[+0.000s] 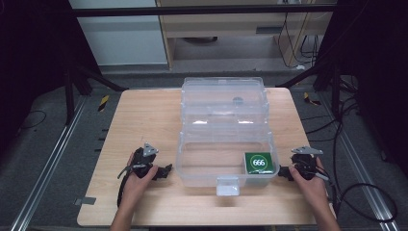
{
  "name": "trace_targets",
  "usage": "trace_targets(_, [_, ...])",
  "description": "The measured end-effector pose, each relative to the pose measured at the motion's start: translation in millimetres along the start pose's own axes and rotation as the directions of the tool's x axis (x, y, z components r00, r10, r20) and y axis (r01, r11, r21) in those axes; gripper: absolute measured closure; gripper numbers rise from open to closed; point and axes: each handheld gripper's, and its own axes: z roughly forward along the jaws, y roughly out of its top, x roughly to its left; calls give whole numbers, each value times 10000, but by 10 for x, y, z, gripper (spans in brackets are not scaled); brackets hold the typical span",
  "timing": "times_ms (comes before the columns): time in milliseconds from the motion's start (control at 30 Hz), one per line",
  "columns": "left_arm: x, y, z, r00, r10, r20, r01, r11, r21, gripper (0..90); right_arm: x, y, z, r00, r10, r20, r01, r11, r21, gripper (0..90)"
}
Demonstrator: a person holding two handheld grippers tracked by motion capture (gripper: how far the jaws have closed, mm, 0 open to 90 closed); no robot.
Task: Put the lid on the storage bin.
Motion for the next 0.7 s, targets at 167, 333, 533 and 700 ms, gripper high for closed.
trace_targets(167, [-19, -6, -34, 9994, 343, -9, -343, 9993, -132, 41, -23, 22, -24, 9990, -418, -165, 419, 9991, 82, 74])
trace_targets(333, [-11, 157, -215, 9928, 1193, 52, -1192, 9928, -136, 42, -54, 343, -381, 9651, -2570, 508, 2540, 9654, 592, 74])
trace_targets(533, [-62, 453, -488, 9727, 2298, 314, -2307, 9726, 283, 43, -30, 680, -661, 9023, -4240, 777, 4165, 9040, 967, 121])
trace_targets(700, [-111, 733, -766, 9567, 2826, 697, -2859, 9573, 432, 43, 57, 1062, -923, 8363, -5395, 979, 5294, 8409, 1124, 173])
